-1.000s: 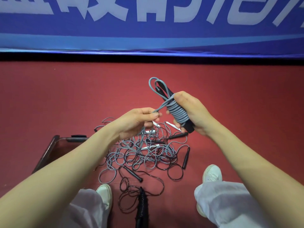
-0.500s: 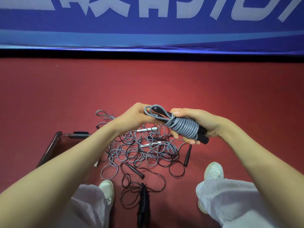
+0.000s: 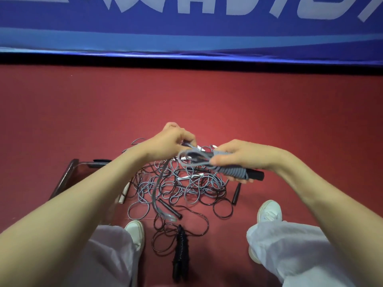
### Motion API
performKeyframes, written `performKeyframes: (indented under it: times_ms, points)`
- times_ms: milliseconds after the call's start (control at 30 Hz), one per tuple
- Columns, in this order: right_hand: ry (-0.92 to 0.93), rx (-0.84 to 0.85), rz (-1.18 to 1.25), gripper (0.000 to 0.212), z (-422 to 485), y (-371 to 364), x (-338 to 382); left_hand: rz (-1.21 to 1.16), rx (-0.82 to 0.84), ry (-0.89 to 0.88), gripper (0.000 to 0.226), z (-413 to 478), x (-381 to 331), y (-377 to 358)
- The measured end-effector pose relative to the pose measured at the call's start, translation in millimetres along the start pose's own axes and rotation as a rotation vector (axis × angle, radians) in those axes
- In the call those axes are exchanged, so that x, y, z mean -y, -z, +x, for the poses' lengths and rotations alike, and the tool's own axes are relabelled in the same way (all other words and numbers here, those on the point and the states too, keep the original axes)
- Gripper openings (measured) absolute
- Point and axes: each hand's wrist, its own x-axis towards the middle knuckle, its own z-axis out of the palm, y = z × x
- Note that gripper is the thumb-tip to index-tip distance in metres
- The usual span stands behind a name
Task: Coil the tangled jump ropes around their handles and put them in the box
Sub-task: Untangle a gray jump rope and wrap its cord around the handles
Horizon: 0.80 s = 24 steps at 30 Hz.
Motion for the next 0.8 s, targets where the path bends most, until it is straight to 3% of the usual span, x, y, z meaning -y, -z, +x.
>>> performKeyframes:
  times_ms: [67,133,200,267,400,433,533,600,667,800]
  points:
    - [-0.078,-0.025,-0.311,0.025,2,-7,3,-0.017,0.038,0.021,0.019,2,-4,-5]
    - [-0.115,-0.213,-0.638,0.030,3,-8,3,-0.023,-0.049,0.035,0.017,5,-10,-9]
    - [-0.104,-0.461,-0.870,0.052,5,-6,2,-0.145,-0.185,0.024,0.014,6,-16,-7]
    - [-0.074,-0.613,-0.950,0.076,8,-2,0,-0.207,-0.285,-0.030,0.008,4,-23,-4]
    - [-0.025,-0.766,-0.941,0.079,12,-2,-1,0.167,-0.539,-0.151,0.020,3,-33,-21]
    - [-0.015,-0.787,-0.912,0.077,13,-2,-2,0.093,-0.560,-0.148,0.020,4,-36,-26]
    - [0.033,-0.831,-0.795,0.073,14,-2,-2,-0.472,-0.455,-0.081,0.008,5,-43,-31]
    - [0.059,-0.858,-0.752,0.072,13,-3,0,-0.708,-0.403,-0.044,0.007,5,-48,-30]
    - [0.075,-0.884,-0.722,0.068,12,-4,2,-0.833,-0.343,-0.011,0.015,6,-51,-28]
    - [0.133,-0.922,-0.650,0.050,13,-4,2,-0.856,-0.322,-0.008,0.025,7,-53,-25]
